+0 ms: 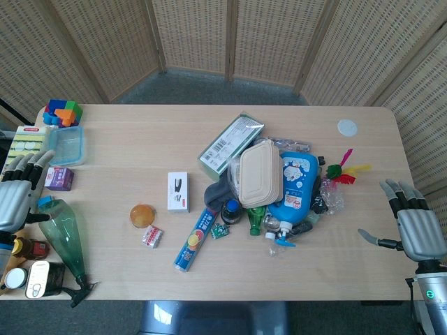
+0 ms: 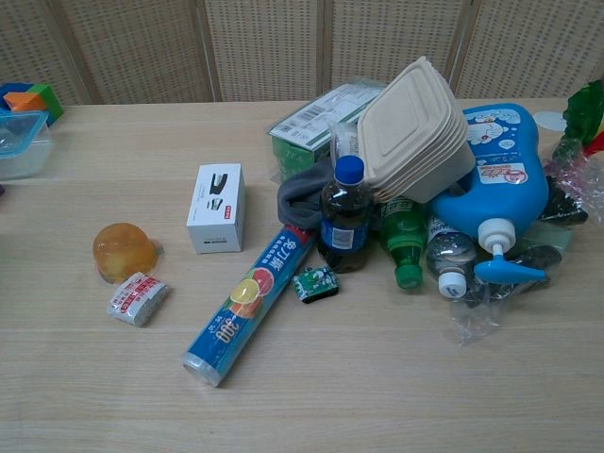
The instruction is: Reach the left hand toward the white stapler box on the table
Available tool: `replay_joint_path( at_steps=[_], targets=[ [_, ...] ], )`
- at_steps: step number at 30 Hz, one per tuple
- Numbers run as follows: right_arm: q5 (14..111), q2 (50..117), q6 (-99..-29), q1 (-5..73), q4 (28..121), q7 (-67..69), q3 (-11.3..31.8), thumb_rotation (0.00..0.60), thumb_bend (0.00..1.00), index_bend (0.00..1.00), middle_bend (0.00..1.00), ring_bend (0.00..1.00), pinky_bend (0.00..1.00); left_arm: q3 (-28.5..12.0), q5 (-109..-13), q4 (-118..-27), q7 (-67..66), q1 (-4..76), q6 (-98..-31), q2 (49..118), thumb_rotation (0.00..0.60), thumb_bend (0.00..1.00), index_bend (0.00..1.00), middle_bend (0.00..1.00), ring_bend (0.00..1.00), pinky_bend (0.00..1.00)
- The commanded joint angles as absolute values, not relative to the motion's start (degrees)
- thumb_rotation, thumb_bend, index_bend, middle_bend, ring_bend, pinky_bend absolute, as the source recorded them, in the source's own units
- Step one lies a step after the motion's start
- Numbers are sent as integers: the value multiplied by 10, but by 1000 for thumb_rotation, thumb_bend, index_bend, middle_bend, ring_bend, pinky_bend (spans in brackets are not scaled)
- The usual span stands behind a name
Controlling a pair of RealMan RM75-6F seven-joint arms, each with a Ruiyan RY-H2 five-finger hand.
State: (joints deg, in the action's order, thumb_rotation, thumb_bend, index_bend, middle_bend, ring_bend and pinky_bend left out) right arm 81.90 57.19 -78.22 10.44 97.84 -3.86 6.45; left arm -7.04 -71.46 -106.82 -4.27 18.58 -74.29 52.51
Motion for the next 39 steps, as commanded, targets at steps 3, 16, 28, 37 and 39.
replay_joint_path(
  at_steps=[3,16,28,37,39],
  targets=[
    [818,572,-784,103,978,-37,64,260,144,0,0,0,0,-72,-715,-1064,-43,189,-733,529,597,144,0,0,0,0],
    [827,564,-803,91,985,-33,59,256,143,0,0,0,0,-73,-767,-1008,-34,276,-590,527,594,142,0,0,0,0],
    [830,536,-846,61,1011,-42,55,259,144,0,0,0,0,-63,-887,-859,-22,400,-485,626,595,142,0,0,0,0],
    [827,517,-865,45,1025,-46,55,259,144,0,0,0,0,-30,-970,-755,9,470,-456,708,596,139,0,0,0,0],
    [825,514,-868,42,1027,-47,55,256,143,0,0,0,0,-20,-987,-730,17,486,-450,725,595,136,0,0,0,0]
  ],
)
